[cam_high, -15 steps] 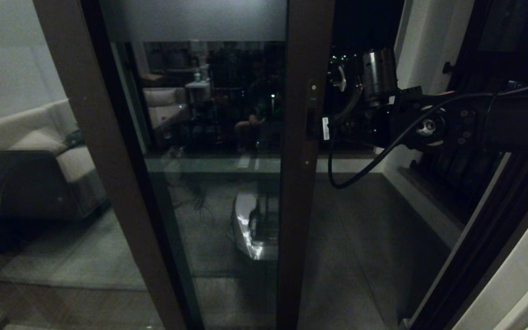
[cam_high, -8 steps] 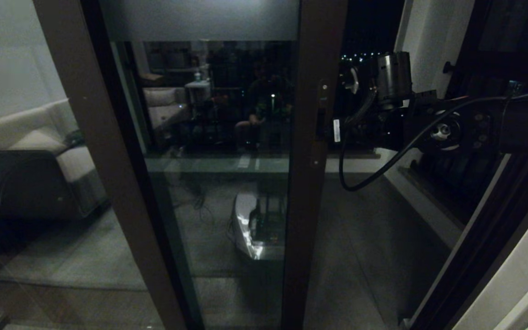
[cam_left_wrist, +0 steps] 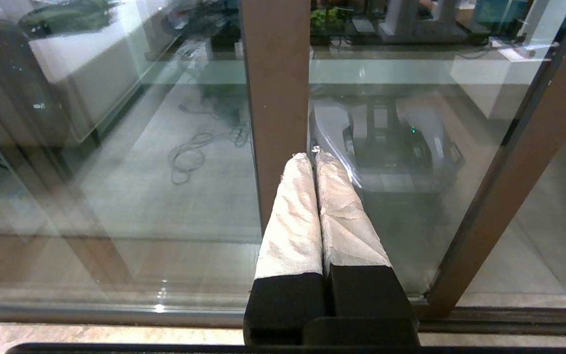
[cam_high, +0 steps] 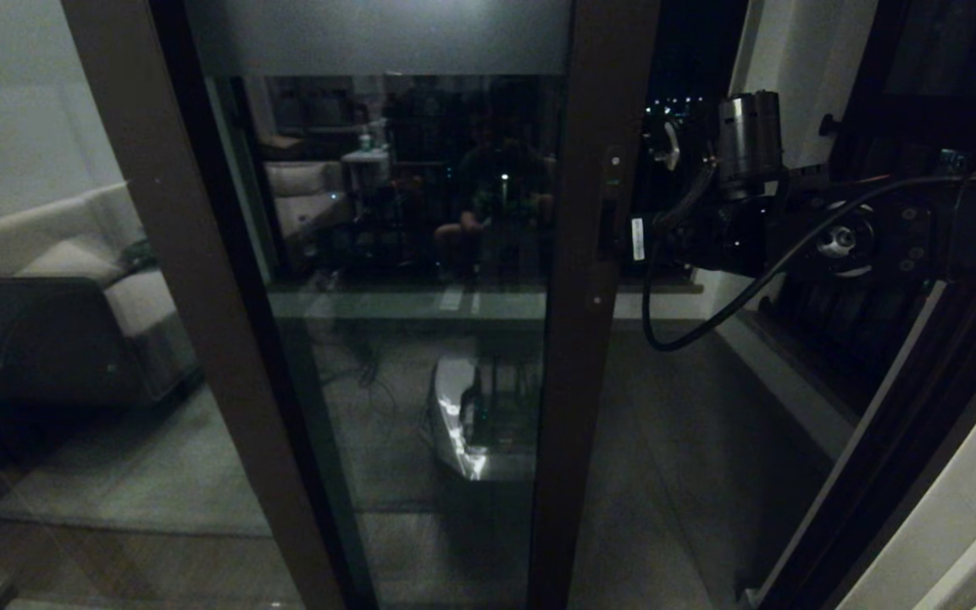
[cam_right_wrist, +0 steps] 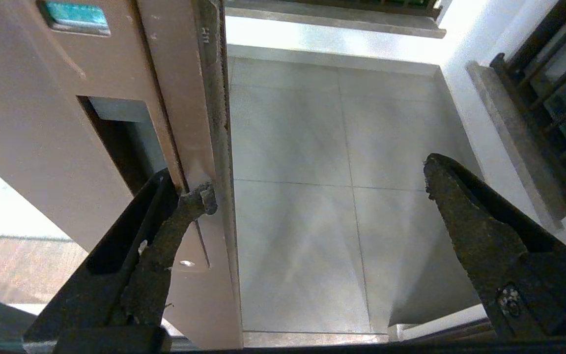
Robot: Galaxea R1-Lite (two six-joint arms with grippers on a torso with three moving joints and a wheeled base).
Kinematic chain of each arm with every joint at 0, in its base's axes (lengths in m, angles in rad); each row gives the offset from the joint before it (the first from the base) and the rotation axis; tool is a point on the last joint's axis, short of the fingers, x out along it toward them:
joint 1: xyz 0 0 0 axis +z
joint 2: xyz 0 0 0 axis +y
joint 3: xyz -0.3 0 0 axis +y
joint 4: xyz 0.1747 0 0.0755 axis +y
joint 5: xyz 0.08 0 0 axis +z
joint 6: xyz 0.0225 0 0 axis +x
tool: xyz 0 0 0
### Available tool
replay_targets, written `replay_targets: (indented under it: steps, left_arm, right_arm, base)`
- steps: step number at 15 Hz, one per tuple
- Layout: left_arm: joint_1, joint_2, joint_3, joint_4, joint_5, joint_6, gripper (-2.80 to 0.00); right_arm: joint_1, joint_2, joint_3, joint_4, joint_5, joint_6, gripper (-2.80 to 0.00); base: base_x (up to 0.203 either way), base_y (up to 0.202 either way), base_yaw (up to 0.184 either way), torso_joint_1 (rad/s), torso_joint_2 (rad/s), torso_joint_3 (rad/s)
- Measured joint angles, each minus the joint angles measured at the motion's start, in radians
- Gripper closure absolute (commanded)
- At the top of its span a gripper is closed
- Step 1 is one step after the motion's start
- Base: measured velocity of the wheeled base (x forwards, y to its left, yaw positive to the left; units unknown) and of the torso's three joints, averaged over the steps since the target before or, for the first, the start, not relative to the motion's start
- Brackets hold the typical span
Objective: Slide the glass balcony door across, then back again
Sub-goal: Close the slid door
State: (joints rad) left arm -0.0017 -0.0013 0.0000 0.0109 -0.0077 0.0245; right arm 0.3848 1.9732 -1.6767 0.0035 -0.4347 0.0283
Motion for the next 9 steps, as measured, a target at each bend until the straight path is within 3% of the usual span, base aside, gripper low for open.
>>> replay_targets:
  steps: [9]
  left_arm:
    - [0.000, 0.000, 0.000, 0.000, 0.000, 0.000, 0.00]
  right_arm:
    - [-0.058, -0.019, 0.041, -0.013, 0.000, -0.010, -2.80]
  base:
    - [0.000, 0.000, 0.000, 0.000, 0.00, 0.000]
